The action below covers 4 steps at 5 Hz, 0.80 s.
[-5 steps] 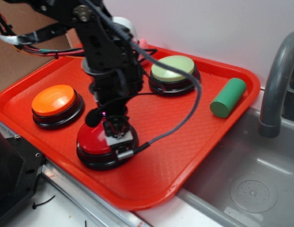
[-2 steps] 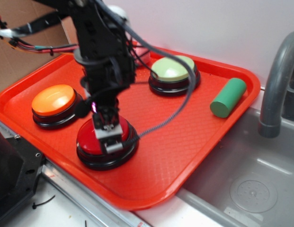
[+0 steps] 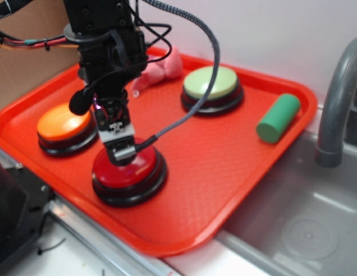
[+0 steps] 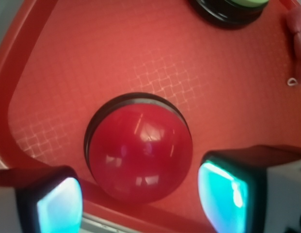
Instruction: Push the red button.
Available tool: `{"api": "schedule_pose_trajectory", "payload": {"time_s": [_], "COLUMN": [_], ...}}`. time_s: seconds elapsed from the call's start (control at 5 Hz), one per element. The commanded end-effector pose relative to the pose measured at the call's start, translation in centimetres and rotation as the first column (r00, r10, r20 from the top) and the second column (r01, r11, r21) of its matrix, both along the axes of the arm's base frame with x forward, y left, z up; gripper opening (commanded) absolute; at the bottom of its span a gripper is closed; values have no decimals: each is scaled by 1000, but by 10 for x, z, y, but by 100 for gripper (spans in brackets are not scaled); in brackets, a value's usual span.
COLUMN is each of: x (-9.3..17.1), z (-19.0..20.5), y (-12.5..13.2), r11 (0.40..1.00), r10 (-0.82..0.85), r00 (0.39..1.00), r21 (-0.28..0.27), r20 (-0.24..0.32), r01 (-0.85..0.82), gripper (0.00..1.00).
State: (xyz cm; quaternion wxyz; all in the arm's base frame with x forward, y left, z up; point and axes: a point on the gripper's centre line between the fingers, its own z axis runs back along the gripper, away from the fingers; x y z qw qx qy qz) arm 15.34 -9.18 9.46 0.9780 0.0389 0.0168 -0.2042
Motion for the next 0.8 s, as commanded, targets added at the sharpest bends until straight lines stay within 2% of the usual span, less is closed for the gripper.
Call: {"api": "schedule_pose_trajectory", "payload": {"time_s": [0.0, 0.4, 0.6], "x": [1, -5, -9], "z": [37, 51, 60], "y": [1, 2, 1], "r11": [997, 993, 989], "r10": [77, 120, 148], "r00": [997, 993, 989], "r21": [-25, -10, 19], "r20": [14, -9, -27], "r01": [-77, -120, -147], "gripper": [100, 100, 100]}}
